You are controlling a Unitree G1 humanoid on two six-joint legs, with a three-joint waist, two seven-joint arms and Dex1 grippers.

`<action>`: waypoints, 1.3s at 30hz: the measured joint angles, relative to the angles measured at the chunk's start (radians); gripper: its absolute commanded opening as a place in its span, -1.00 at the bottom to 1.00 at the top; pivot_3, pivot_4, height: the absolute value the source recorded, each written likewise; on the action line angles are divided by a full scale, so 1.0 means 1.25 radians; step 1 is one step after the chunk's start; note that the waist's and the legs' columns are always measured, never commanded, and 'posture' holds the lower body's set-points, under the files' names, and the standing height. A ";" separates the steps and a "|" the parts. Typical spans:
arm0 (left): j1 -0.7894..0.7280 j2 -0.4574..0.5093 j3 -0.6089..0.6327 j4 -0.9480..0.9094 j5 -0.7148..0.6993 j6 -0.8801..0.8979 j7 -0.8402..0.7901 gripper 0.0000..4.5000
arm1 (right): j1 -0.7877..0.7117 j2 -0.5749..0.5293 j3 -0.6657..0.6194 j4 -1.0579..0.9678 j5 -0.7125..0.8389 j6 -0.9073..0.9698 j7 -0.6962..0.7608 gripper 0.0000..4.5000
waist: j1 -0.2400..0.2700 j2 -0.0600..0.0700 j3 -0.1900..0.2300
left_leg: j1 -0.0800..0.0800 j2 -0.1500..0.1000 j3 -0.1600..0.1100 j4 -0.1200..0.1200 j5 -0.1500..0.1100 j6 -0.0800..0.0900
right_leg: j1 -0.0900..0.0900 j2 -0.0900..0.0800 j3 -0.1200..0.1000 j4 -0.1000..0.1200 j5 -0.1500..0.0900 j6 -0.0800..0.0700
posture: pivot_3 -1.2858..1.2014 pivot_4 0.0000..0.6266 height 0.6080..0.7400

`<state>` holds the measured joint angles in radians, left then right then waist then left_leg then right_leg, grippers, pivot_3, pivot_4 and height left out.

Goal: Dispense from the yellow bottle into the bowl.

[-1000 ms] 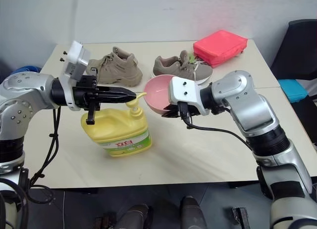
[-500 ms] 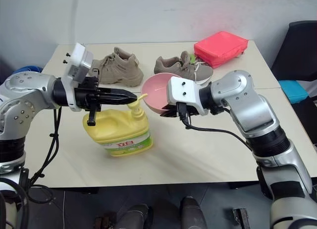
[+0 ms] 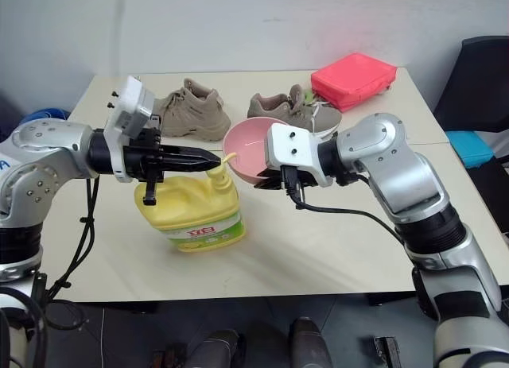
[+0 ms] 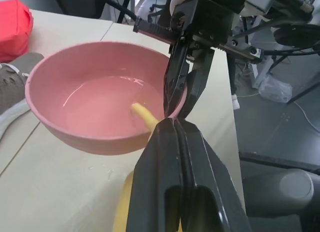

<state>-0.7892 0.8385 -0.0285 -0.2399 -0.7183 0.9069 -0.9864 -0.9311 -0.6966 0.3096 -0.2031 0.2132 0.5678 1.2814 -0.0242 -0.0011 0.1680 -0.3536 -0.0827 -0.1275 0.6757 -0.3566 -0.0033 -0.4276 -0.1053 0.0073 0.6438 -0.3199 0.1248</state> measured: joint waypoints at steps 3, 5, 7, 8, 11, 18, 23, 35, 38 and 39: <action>0.002 -0.012 0.000 -0.001 0.000 0.000 0.008 -0.99 | 0.000 0.000 0.000 -0.007 0.003 0.002 0.000 -1.00 | 0.002 0.000 -0.001 | 0.000 0.000 0.000 0.000 0.000 0.000 | 0.000 0.000 0.000 0.000 0.000 0.000 | 0.03 -0.52 1.00; 0.003 -0.017 0.000 -0.001 0.000 0.000 0.011 -0.99 | 0.000 0.000 0.000 -0.009 0.007 0.002 0.000 -1.00 | 0.003 0.000 -0.001 | 0.000 0.000 0.000 0.000 0.000 0.000 | 0.000 0.000 0.000 0.000 0.000 0.000 | 0.03 -0.52 1.00; 0.003 -0.022 0.001 -0.001 0.000 0.000 0.009 -0.99 | 0.001 0.000 0.000 -0.009 0.008 0.002 -0.001 -1.00 | 0.005 0.000 -0.001 | 0.000 0.000 0.000 0.000 0.000 0.000 | 0.000 0.000 0.000 0.000 0.000 0.000 | 0.03 -0.52 1.00; 0.003 -0.026 0.001 -0.001 0.000 -0.001 0.007 -0.99 | 0.002 0.000 0.000 -0.009 0.008 0.002 -0.002 -1.00 | 0.006 0.000 -0.001 | 0.000 0.000 0.000 0.000 0.000 0.000 | 0.000 0.000 0.000 0.000 0.000 0.000 | 0.03 -0.52 1.00; 0.007 -0.032 0.012 0.002 -0.012 0.000 -0.001 -0.99 | 0.010 0.000 0.000 -0.009 0.008 0.002 -0.008 -1.00 | 0.012 0.000 -0.001 | 0.000 0.000 0.000 0.001 0.000 0.000 | 0.000 0.000 0.000 0.000 0.000 0.000 | 0.03 -0.52 1.00; 0.051 -0.002 0.077 0.036 -0.044 -0.030 -0.078 -0.99 | 0.061 -0.045 -0.032 0.009 0.004 -0.035 -0.026 -1.00 | 0.018 0.000 0.000 | -0.002 0.000 0.000 0.001 0.000 0.000 | -0.002 0.000 0.000 0.000 0.000 0.000 | 0.03 -0.52 1.00; 0.120 0.005 0.175 0.075 -0.042 -0.118 -0.103 -0.99 | 0.149 -0.121 -0.095 0.045 -0.007 -0.083 -0.035 -1.00 | 0.019 -0.002 0.002 | -0.004 0.000 0.000 0.001 -0.001 0.001 | -0.003 0.000 -0.001 -0.001 0.000 0.000 | 0.03 -0.52 1.00; 0.530 0.020 0.444 0.156 0.089 -0.368 -0.072 -0.26 | 0.406 -0.071 -0.186 0.496 -0.055 -0.534 -0.095 -1.00 | 0.008 0.000 0.003 | -0.002 0.001 0.003 -0.001 -0.001 0.000 | -0.002 0.001 0.001 -0.004 0.000 0.000 | 0.03 -0.52 1.00; 0.606 -0.009 0.454 0.174 0.124 -0.439 -0.072 0.15 | 0.404 -0.061 -0.205 0.594 -0.053 -0.646 -0.092 -0.86 | 0.011 0.001 0.003 | -0.001 0.001 0.002 0.000 -0.001 0.000 | -0.001 0.001 0.000 -0.005 0.000 0.000 | 0.03 -0.52 1.00; 0.621 -0.018 0.453 0.176 0.131 -0.455 -0.074 0.28 | 0.404 -0.059 -0.212 0.611 -0.051 -0.666 -0.088 -0.72 | 0.013 0.001 0.003 | -0.001 0.001 0.002 0.000 -0.001 0.001 | -0.001 0.001 0.000 -0.005 0.000 0.000 | 0.03 -0.52 1.00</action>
<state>-0.0131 0.8157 0.5382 -0.0198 -0.5545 0.3382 -1.0788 -0.4257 -0.7708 0.0452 0.5604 0.1490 -0.2650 1.1709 -0.0076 -0.0004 0.1718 -0.3554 -0.0811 -0.1247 0.6760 -0.3576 -0.0025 -0.4284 -0.1043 0.0075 0.6375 -0.3199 0.1246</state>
